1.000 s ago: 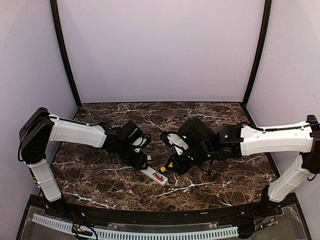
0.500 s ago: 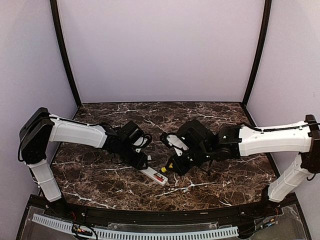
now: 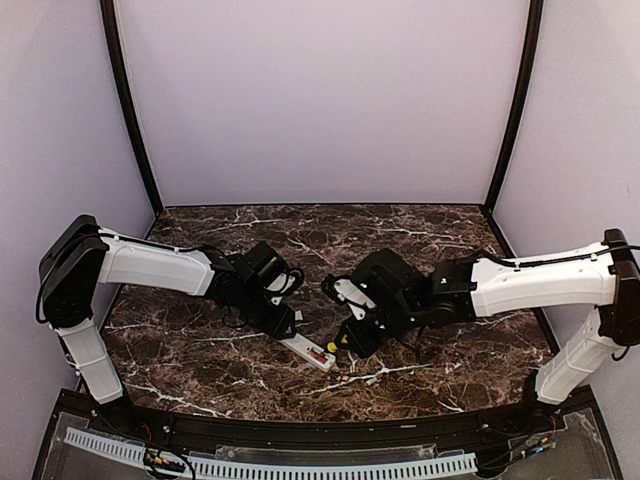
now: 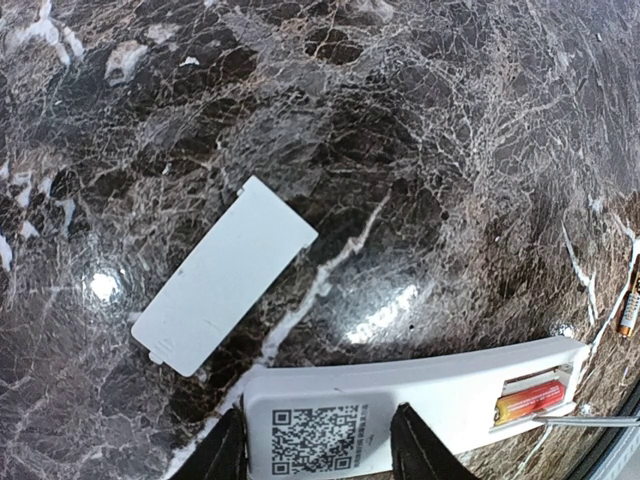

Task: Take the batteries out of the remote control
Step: Hold the remote control without the battery cover at the center of the board, then remove the battery from the remote control without the battery cover.

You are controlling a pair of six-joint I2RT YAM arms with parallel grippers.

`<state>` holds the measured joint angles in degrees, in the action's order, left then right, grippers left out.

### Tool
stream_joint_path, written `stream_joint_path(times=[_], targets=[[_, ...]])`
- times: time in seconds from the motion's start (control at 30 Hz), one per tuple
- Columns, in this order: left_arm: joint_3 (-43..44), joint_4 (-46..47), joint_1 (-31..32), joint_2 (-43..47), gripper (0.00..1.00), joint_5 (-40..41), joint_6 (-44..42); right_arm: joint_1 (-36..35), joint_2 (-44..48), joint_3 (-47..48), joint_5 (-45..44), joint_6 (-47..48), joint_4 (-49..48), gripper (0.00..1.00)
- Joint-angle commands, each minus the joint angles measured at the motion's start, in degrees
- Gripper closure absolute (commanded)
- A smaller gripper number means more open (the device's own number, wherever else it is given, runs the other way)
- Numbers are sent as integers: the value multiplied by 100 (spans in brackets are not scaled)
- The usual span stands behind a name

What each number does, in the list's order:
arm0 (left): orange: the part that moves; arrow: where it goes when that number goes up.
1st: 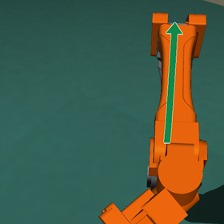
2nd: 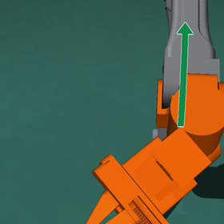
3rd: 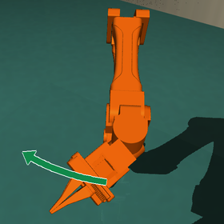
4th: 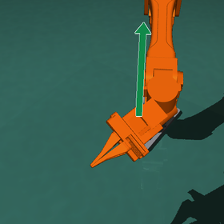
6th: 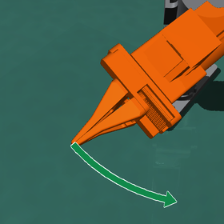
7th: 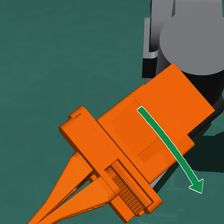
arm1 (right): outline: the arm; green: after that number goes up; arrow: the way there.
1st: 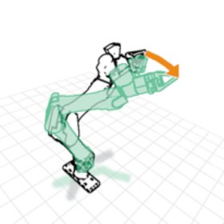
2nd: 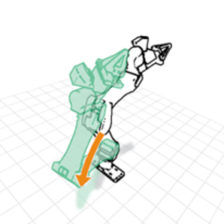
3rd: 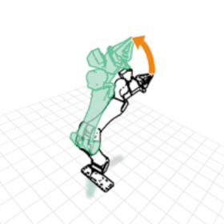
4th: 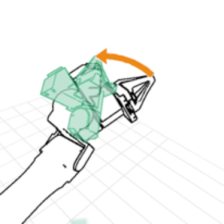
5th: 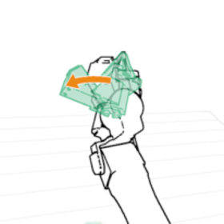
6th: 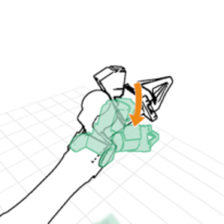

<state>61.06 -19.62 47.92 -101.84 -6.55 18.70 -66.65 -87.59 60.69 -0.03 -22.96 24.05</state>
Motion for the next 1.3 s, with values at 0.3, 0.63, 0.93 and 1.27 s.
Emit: stream_joint_path(times=[0.3,0.63,0.93,1.27], targets=[[-16,-356,76,-178,52,96,-77,-120,-258,2,-268,195,80,100],[-18,-367,77,-187,52,83,-86,-393,-498,297,-886,399,605,100],[-26,-372,81,-213,52,113,-94,-587,-522,407,-1121,518,1058,100],[-14,-375,89,-222,53,106,-101,-711,-510,438,-1367,503,988,100]])
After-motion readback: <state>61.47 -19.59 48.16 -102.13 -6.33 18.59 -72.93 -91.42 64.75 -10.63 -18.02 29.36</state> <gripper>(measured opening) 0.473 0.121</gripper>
